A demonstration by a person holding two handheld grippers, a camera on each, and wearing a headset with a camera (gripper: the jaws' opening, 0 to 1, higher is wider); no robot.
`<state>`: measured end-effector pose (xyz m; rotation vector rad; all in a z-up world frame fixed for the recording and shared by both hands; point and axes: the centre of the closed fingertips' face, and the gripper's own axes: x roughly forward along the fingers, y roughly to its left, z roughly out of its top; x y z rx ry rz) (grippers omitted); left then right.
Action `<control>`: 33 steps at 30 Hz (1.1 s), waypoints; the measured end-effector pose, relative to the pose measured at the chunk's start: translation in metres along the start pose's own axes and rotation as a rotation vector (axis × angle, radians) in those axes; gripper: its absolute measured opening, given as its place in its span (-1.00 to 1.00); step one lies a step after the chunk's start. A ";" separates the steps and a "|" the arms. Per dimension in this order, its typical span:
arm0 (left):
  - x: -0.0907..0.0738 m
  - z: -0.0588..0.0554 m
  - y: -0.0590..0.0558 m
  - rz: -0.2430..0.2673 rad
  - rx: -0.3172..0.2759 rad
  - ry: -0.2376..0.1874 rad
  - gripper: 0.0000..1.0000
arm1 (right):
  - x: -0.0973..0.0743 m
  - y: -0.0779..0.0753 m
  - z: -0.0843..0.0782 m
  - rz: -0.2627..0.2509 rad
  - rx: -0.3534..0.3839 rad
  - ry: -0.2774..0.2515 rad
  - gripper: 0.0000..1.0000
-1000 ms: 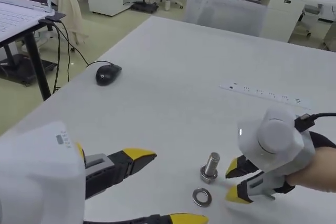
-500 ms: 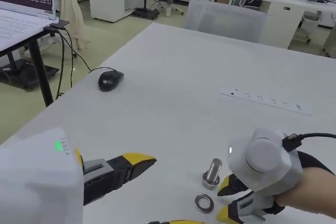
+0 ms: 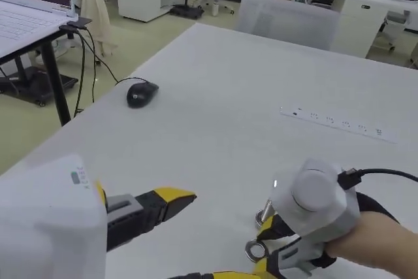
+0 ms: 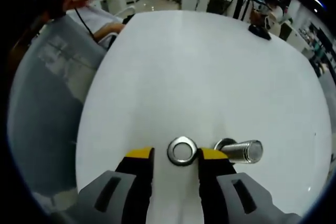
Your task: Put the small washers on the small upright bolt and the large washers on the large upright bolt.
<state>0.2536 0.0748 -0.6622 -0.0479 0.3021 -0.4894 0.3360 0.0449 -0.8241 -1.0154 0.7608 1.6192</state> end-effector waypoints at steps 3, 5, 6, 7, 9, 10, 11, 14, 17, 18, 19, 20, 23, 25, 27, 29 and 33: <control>0.000 0.000 0.002 0.004 -0.002 -0.001 0.20 | -0.001 0.000 -0.001 0.002 0.004 -0.006 -0.30; 0.000 -0.001 0.002 0.004 -0.004 0.000 0.20 | -0.001 -0.001 -0.001 0.001 0.004 -0.010 -0.32; 0.000 0.000 0.002 0.005 -0.004 -0.002 0.20 | -0.001 -0.001 -0.001 0.001 0.006 -0.010 -0.33; 0.000 0.000 0.001 0.006 -0.004 -0.001 0.20 | -0.001 -0.001 -0.002 -0.001 0.002 -0.005 -0.35; 0.000 0.000 0.000 0.007 -0.003 0.000 0.20 | -0.002 -0.002 -0.004 -0.006 -0.002 0.012 -0.42; 0.000 0.001 -0.001 0.007 -0.006 -0.003 0.20 | -0.002 -0.002 -0.004 -0.005 -0.006 0.014 -0.46; 0.000 0.001 -0.001 0.008 -0.007 -0.004 0.20 | -0.002 -0.002 -0.004 -0.003 -0.013 0.014 -0.49; -0.001 0.001 -0.003 0.009 -0.007 -0.002 0.20 | -0.002 -0.002 -0.005 -0.005 -0.008 0.010 -0.50; -0.001 0.001 -0.005 0.006 -0.004 0.000 0.20 | -0.001 -0.001 -0.005 -0.013 -0.014 0.020 -0.52; -0.001 0.001 -0.005 0.005 -0.005 0.000 0.20 | -0.001 -0.002 -0.005 -0.016 0.000 0.021 -0.53; -0.001 0.002 -0.006 0.004 -0.004 -0.001 0.20 | -0.001 -0.002 -0.005 -0.014 0.004 0.018 -0.54; -0.001 0.002 -0.006 0.004 -0.003 -0.002 0.20 | -0.001 -0.002 -0.005 -0.015 0.014 0.014 -0.54; -0.001 0.003 -0.007 0.004 -0.001 -0.004 0.20 | -0.002 -0.002 -0.005 -0.023 0.010 0.012 -0.55; -0.002 0.004 -0.007 0.005 -0.005 -0.005 0.20 | -0.002 -0.002 -0.005 -0.032 0.022 0.016 -0.55; -0.002 0.003 -0.006 0.008 -0.004 -0.003 0.20 | -0.002 0.000 -0.005 -0.033 0.012 0.021 -0.56; -0.002 0.003 -0.006 0.009 -0.004 -0.004 0.20 | -0.003 0.003 -0.005 -0.030 0.006 0.026 -0.56; -0.002 0.003 -0.005 0.009 -0.005 -0.003 0.19 | -0.007 0.002 -0.009 -0.038 -0.006 0.030 -0.56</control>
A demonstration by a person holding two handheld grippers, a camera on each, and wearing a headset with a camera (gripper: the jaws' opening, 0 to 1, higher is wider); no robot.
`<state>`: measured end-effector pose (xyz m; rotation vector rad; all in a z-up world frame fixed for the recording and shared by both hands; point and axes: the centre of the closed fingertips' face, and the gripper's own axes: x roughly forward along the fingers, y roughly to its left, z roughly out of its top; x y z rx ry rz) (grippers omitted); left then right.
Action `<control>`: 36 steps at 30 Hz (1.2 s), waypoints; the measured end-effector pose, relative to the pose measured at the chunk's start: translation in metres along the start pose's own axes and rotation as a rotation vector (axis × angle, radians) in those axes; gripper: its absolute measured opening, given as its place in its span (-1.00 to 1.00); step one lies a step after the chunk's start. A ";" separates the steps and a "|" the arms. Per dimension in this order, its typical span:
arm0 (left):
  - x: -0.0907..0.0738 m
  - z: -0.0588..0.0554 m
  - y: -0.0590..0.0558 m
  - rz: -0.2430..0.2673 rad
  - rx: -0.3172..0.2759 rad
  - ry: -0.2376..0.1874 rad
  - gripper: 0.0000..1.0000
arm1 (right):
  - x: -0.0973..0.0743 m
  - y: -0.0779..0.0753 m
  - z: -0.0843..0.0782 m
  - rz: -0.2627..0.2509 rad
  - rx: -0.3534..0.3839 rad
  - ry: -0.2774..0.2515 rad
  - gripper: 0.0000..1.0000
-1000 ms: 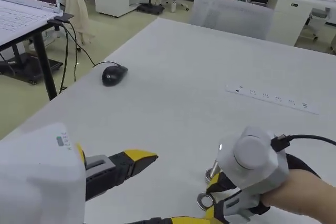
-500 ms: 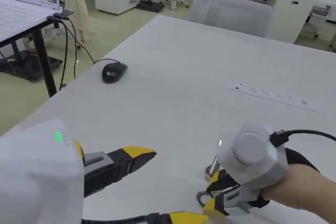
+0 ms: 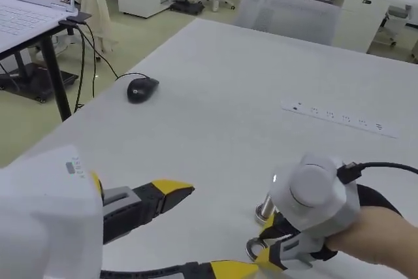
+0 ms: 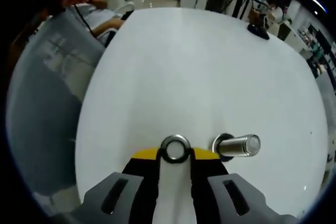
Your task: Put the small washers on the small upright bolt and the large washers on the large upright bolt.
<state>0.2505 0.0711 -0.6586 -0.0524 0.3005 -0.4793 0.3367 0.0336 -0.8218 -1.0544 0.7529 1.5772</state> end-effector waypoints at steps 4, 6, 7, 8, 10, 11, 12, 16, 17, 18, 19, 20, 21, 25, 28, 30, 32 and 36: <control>0.001 0.000 0.000 -0.002 0.000 0.002 0.19 | -0.009 0.000 -0.002 -0.001 0.027 -0.017 -0.56; 0.002 -0.001 0.000 -0.004 0.002 0.005 0.20 | -0.015 -0.002 -0.004 -0.010 0.034 -0.021 -0.56; 0.002 -0.001 0.000 -0.005 0.004 0.007 0.20 | -0.017 -0.003 -0.005 -0.011 0.038 -0.021 -0.56; 0.003 -0.001 0.000 -0.007 0.004 0.008 0.20 | -0.020 -0.005 -0.007 -0.016 0.042 -0.020 -0.56; 0.004 0.000 -0.001 -0.011 0.005 0.004 0.20 | -0.025 -0.008 -0.009 -0.025 0.050 -0.020 -0.56; 0.004 0.000 -0.001 -0.012 0.006 0.004 0.20 | -0.027 -0.009 -0.010 -0.028 0.055 -0.021 -0.56; 0.004 0.001 -0.001 -0.013 0.006 0.004 0.20 | -0.030 -0.010 -0.012 -0.032 0.060 -0.020 -0.56; 0.005 0.001 -0.001 -0.017 0.008 0.004 0.20 | -0.036 -0.013 -0.013 -0.044 0.070 -0.020 -0.56; 0.004 0.001 -0.001 -0.016 0.010 0.003 0.20 | -0.038 -0.014 -0.013 -0.046 0.075 -0.024 -0.56; 0.004 0.001 -0.001 -0.017 0.010 0.005 0.20 | -0.040 -0.015 -0.012 -0.051 0.081 -0.027 -0.56; 0.004 0.000 -0.001 -0.017 0.008 0.007 0.20 | -0.041 -0.015 -0.012 -0.055 0.082 -0.029 -0.56; 0.004 0.000 -0.001 -0.017 0.009 0.007 0.20 | -0.043 -0.016 -0.011 -0.058 0.081 -0.030 -0.56; 0.004 0.000 -0.001 -0.017 0.010 0.007 0.20 | -0.045 -0.017 -0.011 -0.063 0.086 -0.034 -0.56; 0.004 0.001 -0.001 -0.018 0.010 0.006 0.19 | -0.053 -0.023 -0.010 -0.079 0.082 -0.033 -0.56; 0.004 0.001 -0.001 -0.018 0.009 0.003 0.19 | -0.059 -0.027 -0.008 -0.090 0.083 -0.037 -0.56; 0.004 0.001 -0.001 -0.018 0.009 0.003 0.19 | -0.064 -0.029 -0.007 -0.095 0.081 -0.036 -0.56; 0.004 0.000 -0.001 -0.021 0.009 0.007 0.19 | -0.068 -0.032 -0.005 -0.106 0.075 -0.040 -0.56; 0.006 0.002 -0.002 -0.029 0.013 0.002 0.19 | -0.076 -0.039 0.003 -0.124 0.065 -0.052 -0.56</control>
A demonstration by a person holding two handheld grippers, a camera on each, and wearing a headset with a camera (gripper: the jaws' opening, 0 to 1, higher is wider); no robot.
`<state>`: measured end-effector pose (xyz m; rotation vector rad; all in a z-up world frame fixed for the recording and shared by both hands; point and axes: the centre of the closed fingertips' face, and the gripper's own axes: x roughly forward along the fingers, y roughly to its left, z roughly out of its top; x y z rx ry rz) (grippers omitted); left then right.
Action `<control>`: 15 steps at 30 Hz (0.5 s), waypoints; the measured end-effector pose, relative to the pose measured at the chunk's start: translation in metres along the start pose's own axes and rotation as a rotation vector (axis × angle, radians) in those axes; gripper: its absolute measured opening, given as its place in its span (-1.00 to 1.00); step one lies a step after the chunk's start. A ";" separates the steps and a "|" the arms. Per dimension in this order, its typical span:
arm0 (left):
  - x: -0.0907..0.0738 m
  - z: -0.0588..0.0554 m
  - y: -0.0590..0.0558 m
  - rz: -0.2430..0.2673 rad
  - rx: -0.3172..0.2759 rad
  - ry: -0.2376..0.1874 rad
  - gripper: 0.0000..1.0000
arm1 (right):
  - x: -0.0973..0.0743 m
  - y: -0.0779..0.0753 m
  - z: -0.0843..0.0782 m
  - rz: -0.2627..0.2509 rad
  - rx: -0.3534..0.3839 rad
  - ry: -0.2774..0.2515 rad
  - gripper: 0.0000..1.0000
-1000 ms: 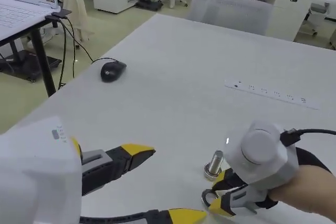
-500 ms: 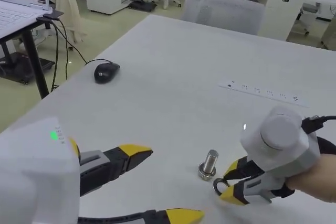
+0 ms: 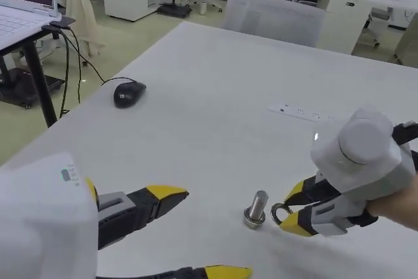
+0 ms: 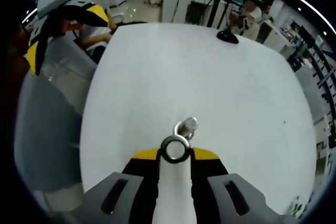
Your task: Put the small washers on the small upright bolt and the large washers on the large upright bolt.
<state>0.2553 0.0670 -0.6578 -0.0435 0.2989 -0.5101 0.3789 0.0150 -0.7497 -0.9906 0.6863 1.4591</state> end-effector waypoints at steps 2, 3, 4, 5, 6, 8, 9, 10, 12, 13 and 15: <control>0.001 0.001 0.000 0.000 0.003 -0.001 0.20 | -0.002 -0.003 0.004 -0.006 -0.007 -0.002 -0.56; 0.001 0.002 0.001 0.000 0.005 -0.001 0.20 | -0.003 -0.004 0.006 -0.009 -0.013 -0.007 -0.56; 0.001 0.002 0.001 -0.001 0.006 0.001 0.20 | -0.003 -0.006 0.010 -0.013 -0.015 -0.012 -0.56; 0.001 0.002 0.001 -0.003 0.006 0.002 0.20 | -0.004 -0.007 0.012 -0.013 -0.017 -0.015 -0.56; 0.001 0.003 0.001 -0.003 0.006 0.001 0.20 | -0.004 -0.008 0.014 -0.014 -0.019 -0.018 -0.56; 0.001 0.003 0.002 -0.004 0.009 -0.001 0.19 | -0.002 -0.011 0.018 -0.015 -0.034 -0.012 -0.56; 0.001 0.004 0.002 -0.004 0.010 -0.001 0.19 | -0.002 -0.013 0.020 -0.014 -0.040 -0.012 -0.56; 0.001 0.003 0.002 -0.004 0.010 0.000 0.19 | -0.001 -0.013 0.022 -0.013 -0.044 -0.014 -0.56; 0.001 0.003 0.003 -0.003 0.008 0.004 0.19 | 0.001 -0.016 0.026 -0.010 -0.055 -0.010 -0.56; 0.001 0.002 0.004 -0.003 0.007 0.004 0.19 | 0.002 -0.017 0.028 -0.008 -0.061 -0.008 -0.56; 0.001 0.003 0.004 -0.002 0.006 0.003 0.19 | 0.004 -0.018 0.030 -0.004 -0.068 -0.005 -0.56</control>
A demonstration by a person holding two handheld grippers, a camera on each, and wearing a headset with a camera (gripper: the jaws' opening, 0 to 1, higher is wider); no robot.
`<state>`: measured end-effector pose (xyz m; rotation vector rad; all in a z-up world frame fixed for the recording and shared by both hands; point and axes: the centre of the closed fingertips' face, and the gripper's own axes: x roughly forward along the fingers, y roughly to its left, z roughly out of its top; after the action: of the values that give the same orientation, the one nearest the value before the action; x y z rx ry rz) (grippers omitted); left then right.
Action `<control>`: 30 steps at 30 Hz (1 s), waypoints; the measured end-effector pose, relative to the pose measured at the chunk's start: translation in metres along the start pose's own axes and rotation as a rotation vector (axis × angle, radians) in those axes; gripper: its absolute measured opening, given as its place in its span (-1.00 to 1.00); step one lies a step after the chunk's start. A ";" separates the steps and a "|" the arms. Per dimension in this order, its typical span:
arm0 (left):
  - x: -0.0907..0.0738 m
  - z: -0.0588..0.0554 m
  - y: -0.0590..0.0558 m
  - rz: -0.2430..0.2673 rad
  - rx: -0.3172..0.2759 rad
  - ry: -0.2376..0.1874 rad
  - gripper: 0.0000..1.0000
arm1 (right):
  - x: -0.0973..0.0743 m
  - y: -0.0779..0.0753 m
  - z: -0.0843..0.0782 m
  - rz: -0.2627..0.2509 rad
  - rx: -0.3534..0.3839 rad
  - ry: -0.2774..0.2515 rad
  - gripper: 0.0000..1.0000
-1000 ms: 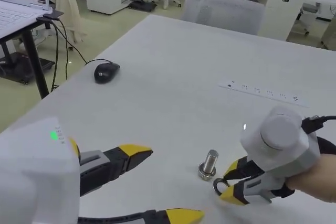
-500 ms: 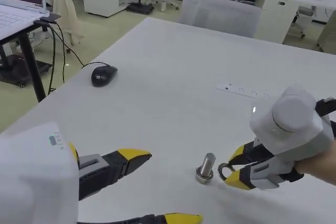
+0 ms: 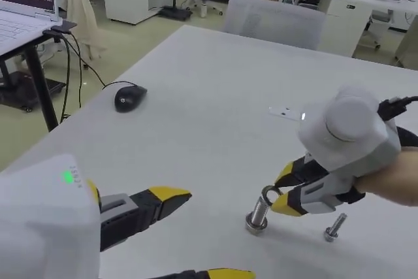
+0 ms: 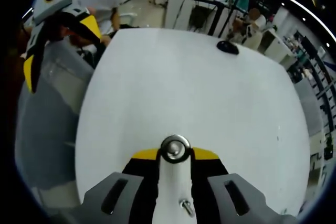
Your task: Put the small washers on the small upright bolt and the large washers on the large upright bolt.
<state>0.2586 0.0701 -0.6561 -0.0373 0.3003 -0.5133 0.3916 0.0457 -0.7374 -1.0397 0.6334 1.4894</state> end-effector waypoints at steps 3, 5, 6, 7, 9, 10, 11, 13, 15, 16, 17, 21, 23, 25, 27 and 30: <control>0.000 -0.001 0.001 0.005 -0.003 0.001 0.19 | 0.005 -0.001 0.002 0.010 -0.010 0.007 -0.56; 0.000 -0.001 0.002 0.007 -0.007 0.000 0.19 | 0.008 0.000 0.001 0.018 -0.015 0.015 -0.56; -0.001 -0.001 0.003 0.008 -0.008 0.000 0.19 | 0.009 0.000 0.001 0.021 -0.016 0.018 -0.56; -0.001 -0.001 0.003 0.008 -0.008 -0.001 0.19 | 0.010 0.001 0.000 0.026 -0.018 0.020 -0.56; -0.001 -0.001 0.004 0.011 -0.011 0.000 0.19 | 0.012 0.000 -0.001 0.026 -0.023 0.026 -0.56; -0.001 -0.002 0.004 0.012 -0.013 0.001 0.19 | 0.013 0.000 -0.002 0.028 -0.024 0.028 -0.56; 0.000 -0.002 0.004 0.013 -0.014 0.001 0.19 | 0.013 0.000 -0.002 0.031 -0.023 0.029 -0.56; 0.000 -0.002 0.004 0.013 -0.017 0.001 0.19 | 0.015 0.001 -0.003 0.036 -0.023 0.033 -0.56; 0.000 -0.003 0.004 0.013 -0.018 0.000 0.19 | 0.016 0.000 -0.005 0.036 -0.022 0.037 -0.56; 0.001 -0.003 0.004 0.012 -0.018 0.000 0.19 | 0.016 0.001 -0.005 0.042 -0.019 0.035 -0.56; 0.001 -0.003 0.003 0.011 -0.020 0.000 0.19 | 0.016 0.001 -0.005 0.043 -0.020 0.035 -0.56; 0.001 -0.004 0.003 0.012 -0.021 0.003 0.19 | 0.021 0.000 -0.006 0.046 -0.030 0.043 -0.56; 0.001 -0.004 0.003 0.013 -0.020 0.004 0.19 | 0.022 0.002 -0.009 0.051 -0.028 0.048 -0.55; 0.001 -0.004 0.003 0.014 -0.021 0.003 0.19 | 0.024 0.002 -0.011 0.053 -0.024 0.051 -0.55; 0.001 -0.004 0.003 0.014 -0.023 0.002 0.19 | 0.027 0.003 -0.013 0.059 -0.015 0.049 -0.55; 0.000 -0.005 0.004 0.016 -0.023 0.004 0.19 | 0.030 0.004 -0.015 0.059 -0.023 0.055 -0.55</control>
<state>0.2593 0.0735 -0.6611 -0.0557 0.3105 -0.4943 0.3929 0.0465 -0.7711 -1.0909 0.6924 1.5262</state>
